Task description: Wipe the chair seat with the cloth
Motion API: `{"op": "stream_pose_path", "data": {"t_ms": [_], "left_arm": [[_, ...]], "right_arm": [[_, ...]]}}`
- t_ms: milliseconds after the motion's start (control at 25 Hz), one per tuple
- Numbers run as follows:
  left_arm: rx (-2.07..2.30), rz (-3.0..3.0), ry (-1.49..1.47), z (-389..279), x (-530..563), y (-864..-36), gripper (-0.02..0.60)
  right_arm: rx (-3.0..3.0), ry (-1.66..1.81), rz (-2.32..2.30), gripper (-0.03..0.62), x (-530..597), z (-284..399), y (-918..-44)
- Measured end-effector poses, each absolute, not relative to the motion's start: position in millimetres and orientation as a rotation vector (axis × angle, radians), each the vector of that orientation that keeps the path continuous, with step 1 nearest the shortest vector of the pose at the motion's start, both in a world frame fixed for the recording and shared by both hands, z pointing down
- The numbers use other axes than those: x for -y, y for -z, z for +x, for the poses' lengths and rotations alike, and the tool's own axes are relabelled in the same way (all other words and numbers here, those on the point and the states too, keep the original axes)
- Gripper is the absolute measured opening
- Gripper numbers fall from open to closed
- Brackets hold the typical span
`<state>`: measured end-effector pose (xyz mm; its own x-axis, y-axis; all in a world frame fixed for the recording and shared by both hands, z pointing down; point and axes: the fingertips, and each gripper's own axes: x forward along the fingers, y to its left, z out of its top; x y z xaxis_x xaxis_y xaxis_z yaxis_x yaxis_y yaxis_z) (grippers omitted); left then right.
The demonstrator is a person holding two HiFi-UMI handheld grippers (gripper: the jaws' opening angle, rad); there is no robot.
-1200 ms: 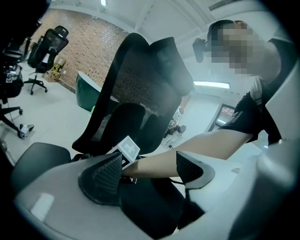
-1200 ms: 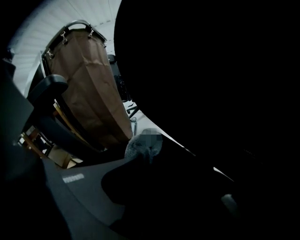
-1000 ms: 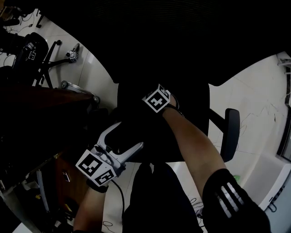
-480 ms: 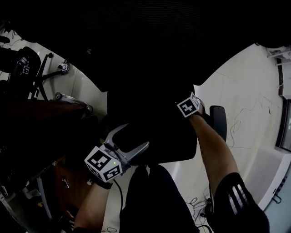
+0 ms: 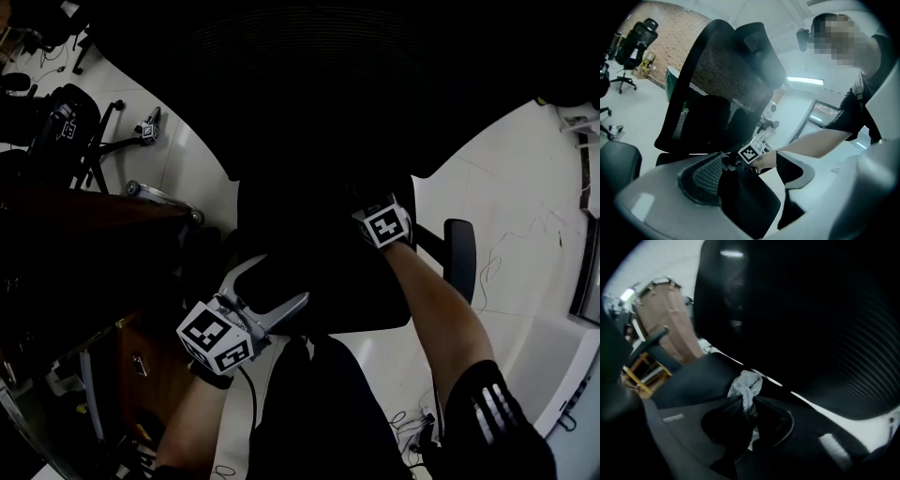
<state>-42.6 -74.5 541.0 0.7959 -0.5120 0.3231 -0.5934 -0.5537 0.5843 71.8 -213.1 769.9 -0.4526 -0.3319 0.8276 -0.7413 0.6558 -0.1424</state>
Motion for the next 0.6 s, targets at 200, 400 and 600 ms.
{"op": "stream_pose_path", "data": {"t_ms": [200, 400, 600], "left_arm": [[0.907, 2.237, -0.165, -82, 62, -542, 0.390], [0.959, 2.214, -0.143, -104, 52, -547, 0.390], [0.943, 2.201, -0.124, -103, 45, -550, 0.390]], "right_arm": [[2.222, -0.718, 0.658, 0.052, 185, -60, -760], [2.235, -0.639, 0.465, 0.052, 149, -142, -778], [2.188, -0.564, 0.407, 0.052, 132, -142, -800]]}}
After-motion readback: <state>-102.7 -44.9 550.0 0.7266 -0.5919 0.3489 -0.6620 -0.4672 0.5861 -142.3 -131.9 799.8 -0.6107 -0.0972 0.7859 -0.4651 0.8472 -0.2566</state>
